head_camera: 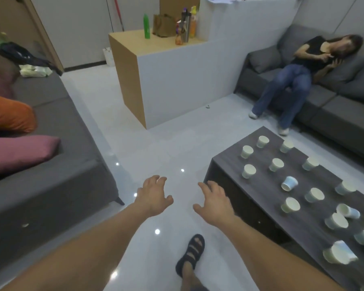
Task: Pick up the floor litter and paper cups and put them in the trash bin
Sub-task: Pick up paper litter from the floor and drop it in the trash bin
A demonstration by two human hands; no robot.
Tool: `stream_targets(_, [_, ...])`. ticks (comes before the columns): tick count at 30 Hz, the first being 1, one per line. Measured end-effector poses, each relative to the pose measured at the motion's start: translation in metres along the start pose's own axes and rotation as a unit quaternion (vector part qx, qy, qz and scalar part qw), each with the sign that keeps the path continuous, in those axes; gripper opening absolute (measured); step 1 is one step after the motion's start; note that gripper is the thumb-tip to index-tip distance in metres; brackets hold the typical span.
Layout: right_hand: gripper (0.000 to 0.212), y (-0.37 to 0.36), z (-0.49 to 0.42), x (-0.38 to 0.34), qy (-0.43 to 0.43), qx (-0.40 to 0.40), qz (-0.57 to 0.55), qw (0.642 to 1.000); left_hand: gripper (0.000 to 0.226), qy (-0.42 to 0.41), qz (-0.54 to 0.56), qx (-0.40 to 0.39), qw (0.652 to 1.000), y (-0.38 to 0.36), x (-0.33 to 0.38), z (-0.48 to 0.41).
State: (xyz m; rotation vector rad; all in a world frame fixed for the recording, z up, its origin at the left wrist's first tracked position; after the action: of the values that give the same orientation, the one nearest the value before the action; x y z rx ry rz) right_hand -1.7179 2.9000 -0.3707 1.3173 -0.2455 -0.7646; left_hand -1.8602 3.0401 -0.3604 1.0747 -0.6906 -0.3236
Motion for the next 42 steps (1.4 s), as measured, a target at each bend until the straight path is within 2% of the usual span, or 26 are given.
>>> stream_targets(10, [0.076,0.09,-0.243,0.006,0.041,-0.003,-0.015,0.999,0.071,0.023,0.005,0.02,1.0,0.085,0.029,-0.221])
stream_targets(19, [0.073,0.125,-0.427,0.025,0.005,-0.023,-0.012,1.0,0.071,-0.017,0.01,-0.021,1.0,0.109,0.061,-0.421])
stream_targets(28, [0.073,0.173,-0.603,0.049,-0.082,-0.027,-0.043,0.995,0.069,-0.078,-0.015,-0.057,0.995,0.165,0.09,-0.634])
stream_targets(36, [0.074,0.206,-0.748,0.117,-0.117,-0.04,-0.061,0.99,0.071,-0.113,-0.04,-0.093,0.988,0.169,0.164,-0.808])
stream_targets(42, [0.075,0.258,-0.874,0.183,-0.112,-0.045,-0.071,0.99,0.069,-0.082,-0.036,-0.1,0.991,0.18,0.226,-0.936])
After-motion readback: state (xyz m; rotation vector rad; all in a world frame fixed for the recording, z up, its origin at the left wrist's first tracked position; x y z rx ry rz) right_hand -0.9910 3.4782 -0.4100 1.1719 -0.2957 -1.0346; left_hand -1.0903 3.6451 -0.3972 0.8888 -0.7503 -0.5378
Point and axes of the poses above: each hand's wrist, its own z-axis away from the middle knuckle, its own y-axis out of the back of the hand, x = y × z, the point moved 8 cm from there along -z, towards the middle knuckle, and after that the axes turned 2 degrees about z, right-handed, at the moved point
